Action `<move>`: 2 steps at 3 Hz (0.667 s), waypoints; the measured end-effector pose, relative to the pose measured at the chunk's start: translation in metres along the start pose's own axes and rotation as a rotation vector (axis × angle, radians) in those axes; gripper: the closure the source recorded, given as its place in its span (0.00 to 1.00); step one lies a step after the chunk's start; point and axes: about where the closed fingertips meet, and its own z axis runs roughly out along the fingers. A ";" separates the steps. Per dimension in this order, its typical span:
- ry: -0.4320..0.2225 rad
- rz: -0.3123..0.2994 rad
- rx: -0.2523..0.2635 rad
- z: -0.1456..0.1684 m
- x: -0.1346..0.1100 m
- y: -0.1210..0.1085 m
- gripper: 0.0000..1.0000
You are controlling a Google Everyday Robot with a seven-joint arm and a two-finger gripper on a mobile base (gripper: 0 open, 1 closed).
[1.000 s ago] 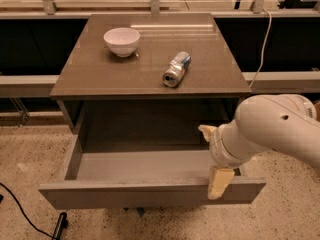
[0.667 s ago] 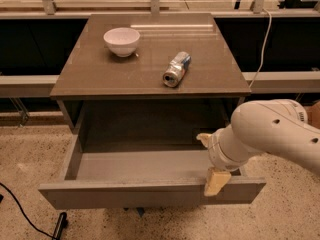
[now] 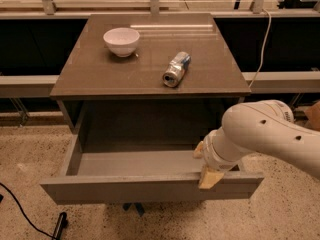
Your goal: Close top drawer
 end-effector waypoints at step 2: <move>0.006 -0.034 -0.011 0.004 -0.007 -0.014 0.62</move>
Offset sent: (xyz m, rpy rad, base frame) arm 0.0756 0.0222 0.0088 -0.0378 -0.0230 0.0950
